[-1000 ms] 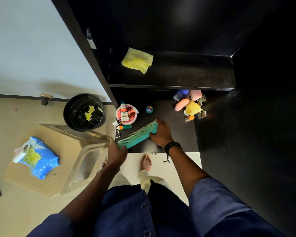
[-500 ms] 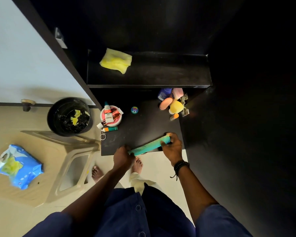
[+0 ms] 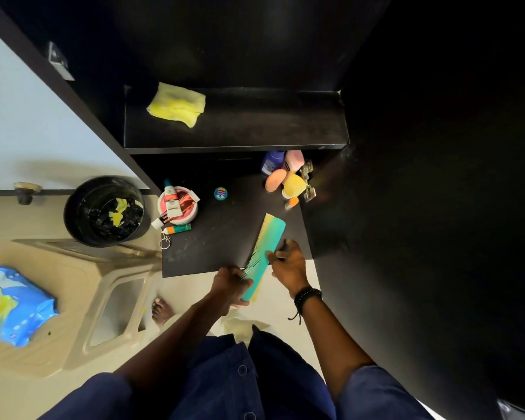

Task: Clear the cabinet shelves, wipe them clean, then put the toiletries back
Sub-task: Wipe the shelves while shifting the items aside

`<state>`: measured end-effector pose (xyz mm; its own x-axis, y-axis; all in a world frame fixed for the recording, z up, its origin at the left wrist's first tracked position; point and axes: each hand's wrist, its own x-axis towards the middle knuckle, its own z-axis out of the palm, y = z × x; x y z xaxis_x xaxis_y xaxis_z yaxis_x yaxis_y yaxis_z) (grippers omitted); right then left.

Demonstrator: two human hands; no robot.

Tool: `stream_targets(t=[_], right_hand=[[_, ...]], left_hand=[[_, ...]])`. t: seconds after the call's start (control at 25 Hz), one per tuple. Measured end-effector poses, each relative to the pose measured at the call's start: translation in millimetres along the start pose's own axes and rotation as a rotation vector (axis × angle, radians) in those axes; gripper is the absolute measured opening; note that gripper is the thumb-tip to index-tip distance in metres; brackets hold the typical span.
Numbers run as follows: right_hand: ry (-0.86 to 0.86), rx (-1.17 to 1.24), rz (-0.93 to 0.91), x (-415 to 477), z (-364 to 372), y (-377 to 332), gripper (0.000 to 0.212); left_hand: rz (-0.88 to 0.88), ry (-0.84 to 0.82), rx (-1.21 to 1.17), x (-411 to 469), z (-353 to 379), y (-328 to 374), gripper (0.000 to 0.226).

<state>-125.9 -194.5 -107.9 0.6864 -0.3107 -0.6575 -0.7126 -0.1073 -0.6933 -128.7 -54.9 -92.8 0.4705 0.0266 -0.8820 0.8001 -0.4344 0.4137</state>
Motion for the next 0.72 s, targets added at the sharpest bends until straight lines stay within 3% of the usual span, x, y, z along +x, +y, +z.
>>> stream_targets(t=[0.12, 0.44, 0.72], right_hand=[[-0.106, -0.205, 0.007, -7.4, 6.2, 4.6, 0.046], [-0.074, -0.517, -0.146, 5.6, -12.5, -8.1, 0.052], [0.031, -0.871, -0.269, 15.6, -27.1, -14.6, 0.061]], left_hand=[[0.108, -0.017, 0.031, 2.0, 6.0, -2.5, 0.041], [0.224, -0.301, 0.270, -2.4, 11.6, 11.9, 0.055], [0.284, -0.304, 0.171, -4.8, 20.1, 43.8, 0.056]])
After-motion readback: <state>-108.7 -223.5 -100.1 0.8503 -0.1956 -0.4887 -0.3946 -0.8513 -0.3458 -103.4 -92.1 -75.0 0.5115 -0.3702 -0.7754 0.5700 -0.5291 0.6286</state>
